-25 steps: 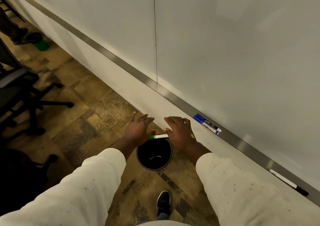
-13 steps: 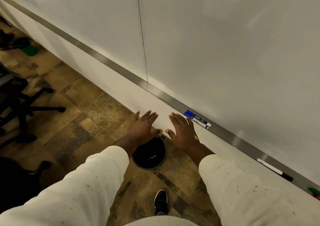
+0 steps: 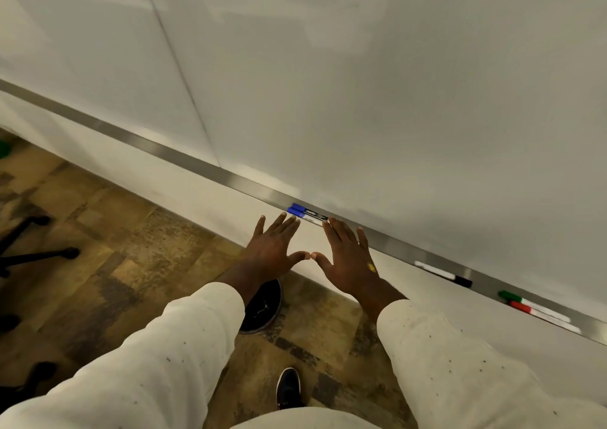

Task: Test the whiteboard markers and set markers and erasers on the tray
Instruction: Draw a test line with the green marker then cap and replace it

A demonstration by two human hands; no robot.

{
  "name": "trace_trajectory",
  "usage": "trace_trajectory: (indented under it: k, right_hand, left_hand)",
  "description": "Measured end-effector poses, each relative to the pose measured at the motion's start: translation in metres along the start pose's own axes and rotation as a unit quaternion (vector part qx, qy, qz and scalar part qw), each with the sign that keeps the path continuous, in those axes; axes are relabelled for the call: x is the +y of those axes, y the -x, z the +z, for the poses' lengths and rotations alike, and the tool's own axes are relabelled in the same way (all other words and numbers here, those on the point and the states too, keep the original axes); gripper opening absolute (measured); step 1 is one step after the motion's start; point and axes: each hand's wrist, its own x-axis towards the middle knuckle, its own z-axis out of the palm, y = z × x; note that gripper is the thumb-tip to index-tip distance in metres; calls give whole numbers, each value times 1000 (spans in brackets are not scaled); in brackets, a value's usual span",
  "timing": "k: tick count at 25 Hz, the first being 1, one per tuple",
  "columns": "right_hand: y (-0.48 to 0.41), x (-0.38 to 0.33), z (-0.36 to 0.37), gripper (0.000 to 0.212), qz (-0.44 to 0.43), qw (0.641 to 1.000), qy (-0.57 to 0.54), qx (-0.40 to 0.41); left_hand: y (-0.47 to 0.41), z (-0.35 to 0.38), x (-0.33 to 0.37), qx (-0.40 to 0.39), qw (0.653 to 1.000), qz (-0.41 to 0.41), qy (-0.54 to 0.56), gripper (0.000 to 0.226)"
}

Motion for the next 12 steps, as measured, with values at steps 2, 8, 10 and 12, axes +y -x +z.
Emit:
trace_trajectory:
  k: [2,8,10,12]
  right_hand:
    - [26,26,-10,78,16,1000,3,10]
    - [105,112,-37,80,65,998,17,14]
    - [129,139,-44,81,79,996,22,21]
    - [149,161,-51,80,92,995,19,24]
  left_hand:
    - [-2,3,35,3,1000,21,-5,88]
    - [-4,20,148,27,997,72,-1,87]
    - [-3,23,184,27,995,93,-6,87]
    - [-3,26,215,30,994,106,-10,86]
